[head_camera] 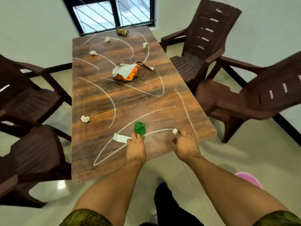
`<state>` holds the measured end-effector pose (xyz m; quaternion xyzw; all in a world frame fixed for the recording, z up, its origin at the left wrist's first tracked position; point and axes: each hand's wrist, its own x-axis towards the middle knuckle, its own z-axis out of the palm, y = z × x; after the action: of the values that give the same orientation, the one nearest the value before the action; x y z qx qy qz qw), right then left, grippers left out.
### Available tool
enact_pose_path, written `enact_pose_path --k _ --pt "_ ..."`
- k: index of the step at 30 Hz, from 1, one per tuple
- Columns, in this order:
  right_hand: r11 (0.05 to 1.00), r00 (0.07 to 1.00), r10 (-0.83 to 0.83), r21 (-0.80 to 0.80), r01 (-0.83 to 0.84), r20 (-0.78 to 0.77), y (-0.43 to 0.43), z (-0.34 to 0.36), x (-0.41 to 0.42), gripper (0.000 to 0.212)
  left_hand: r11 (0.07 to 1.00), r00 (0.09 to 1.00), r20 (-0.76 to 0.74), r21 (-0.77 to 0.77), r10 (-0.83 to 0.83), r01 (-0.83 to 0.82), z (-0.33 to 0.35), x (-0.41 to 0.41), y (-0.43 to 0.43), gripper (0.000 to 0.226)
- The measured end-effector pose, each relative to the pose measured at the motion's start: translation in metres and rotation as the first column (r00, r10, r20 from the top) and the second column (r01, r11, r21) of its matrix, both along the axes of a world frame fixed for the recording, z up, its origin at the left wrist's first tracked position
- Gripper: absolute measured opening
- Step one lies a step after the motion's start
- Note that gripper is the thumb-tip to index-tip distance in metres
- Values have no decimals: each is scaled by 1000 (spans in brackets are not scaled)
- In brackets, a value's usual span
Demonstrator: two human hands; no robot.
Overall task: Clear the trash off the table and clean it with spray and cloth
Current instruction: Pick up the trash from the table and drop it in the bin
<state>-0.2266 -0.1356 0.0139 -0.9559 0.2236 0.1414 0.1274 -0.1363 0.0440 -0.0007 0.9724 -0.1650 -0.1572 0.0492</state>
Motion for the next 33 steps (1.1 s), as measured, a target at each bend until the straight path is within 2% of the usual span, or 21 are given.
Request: enact_pose_path --k 6,12,18,22,25,33 --pt "987 982 -158 -20 160 100 17 17 -78 58 964 970 52 -110 -238 242 14 -58 -15 47" --pt "927 916 -364 -37 374 167 -4 34 -175 63 872 893 62 -195 -447 450 30 -132 -80 43" --pt "822 821 -550 -75 565 152 -47 32 -273 61 743 772 63 -231 -632 628 34 -213 -160 54" --pt "736 735 -669 -43 676 108 -93 5 -339 66 657 678 15 -233 -735 717 14 -268 -223 62" --pt "685 684 -728 9 728 45 -136 -29 -378 73 629 637 -32 -203 -770 750 -14 -299 -273 66" --pt "727 731 -677 75 682 -83 -256 -150 -429 69 623 608 -151 -89 -780 777 -129 -349 -394 75"
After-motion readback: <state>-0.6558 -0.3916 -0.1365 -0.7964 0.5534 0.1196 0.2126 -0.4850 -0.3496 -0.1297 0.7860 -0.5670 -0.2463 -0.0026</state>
